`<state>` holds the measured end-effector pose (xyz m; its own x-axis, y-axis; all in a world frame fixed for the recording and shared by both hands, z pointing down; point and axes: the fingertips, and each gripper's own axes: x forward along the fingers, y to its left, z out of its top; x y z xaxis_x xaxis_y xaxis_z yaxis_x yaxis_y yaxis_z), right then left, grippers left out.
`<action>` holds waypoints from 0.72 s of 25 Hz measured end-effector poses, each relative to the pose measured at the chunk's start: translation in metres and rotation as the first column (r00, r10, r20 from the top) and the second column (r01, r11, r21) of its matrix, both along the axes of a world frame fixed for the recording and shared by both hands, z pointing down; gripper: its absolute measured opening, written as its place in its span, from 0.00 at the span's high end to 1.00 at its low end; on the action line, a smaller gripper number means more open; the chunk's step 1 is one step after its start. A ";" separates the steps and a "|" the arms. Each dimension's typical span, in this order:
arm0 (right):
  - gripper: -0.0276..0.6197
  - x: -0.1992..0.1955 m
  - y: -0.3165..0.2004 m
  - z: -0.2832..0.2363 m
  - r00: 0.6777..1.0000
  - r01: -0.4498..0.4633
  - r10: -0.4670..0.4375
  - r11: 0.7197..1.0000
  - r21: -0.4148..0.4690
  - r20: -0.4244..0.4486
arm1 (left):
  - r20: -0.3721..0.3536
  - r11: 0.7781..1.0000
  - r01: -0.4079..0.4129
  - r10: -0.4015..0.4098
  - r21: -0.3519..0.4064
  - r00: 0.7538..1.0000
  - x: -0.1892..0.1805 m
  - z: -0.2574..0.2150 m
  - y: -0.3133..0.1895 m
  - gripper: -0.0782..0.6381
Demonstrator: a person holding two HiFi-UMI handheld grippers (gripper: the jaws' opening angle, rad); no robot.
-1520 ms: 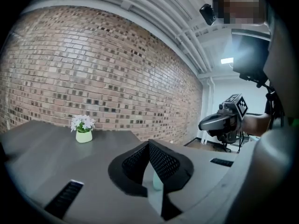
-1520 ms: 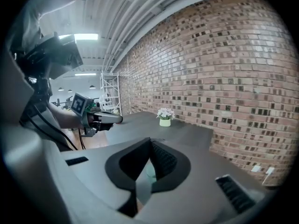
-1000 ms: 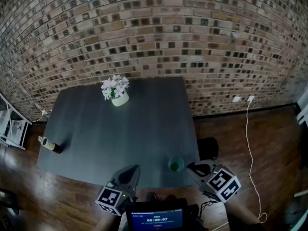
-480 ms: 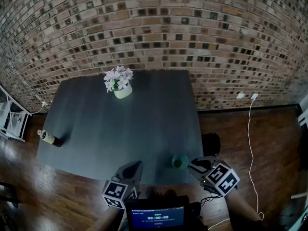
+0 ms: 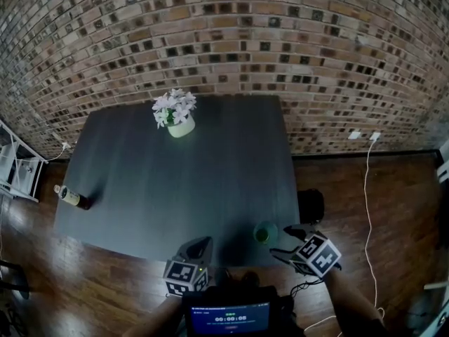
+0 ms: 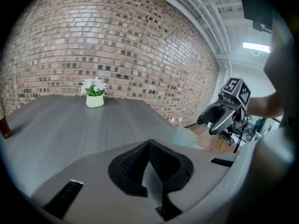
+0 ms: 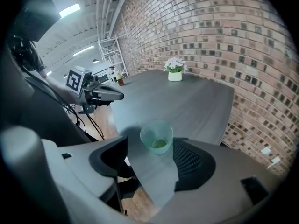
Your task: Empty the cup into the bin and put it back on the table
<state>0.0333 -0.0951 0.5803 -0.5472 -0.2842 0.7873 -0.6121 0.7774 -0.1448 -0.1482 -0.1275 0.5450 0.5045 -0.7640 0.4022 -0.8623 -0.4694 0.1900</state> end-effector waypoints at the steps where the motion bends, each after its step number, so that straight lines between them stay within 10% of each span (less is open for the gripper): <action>1: 0.47 0.000 0.000 0.004 1.000 0.002 -0.002 1.000 -0.003 0.006 | 0.002 1.000 0.002 -0.002 -0.010 1.000 -0.001 0.004 0.001 0.89; 18: 0.30 -0.018 -0.007 0.043 0.988 -0.012 -0.005 0.994 0.111 0.157 | 0.055 1.000 -0.009 0.010 -0.026 0.998 0.002 0.053 0.009 0.89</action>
<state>0.0151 -0.1024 0.6233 -0.6605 -0.3674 0.6548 -0.5914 0.7919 -0.1522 -0.1464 -0.1190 0.5976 0.4882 -0.7484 0.4490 -0.8674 -0.4729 0.1549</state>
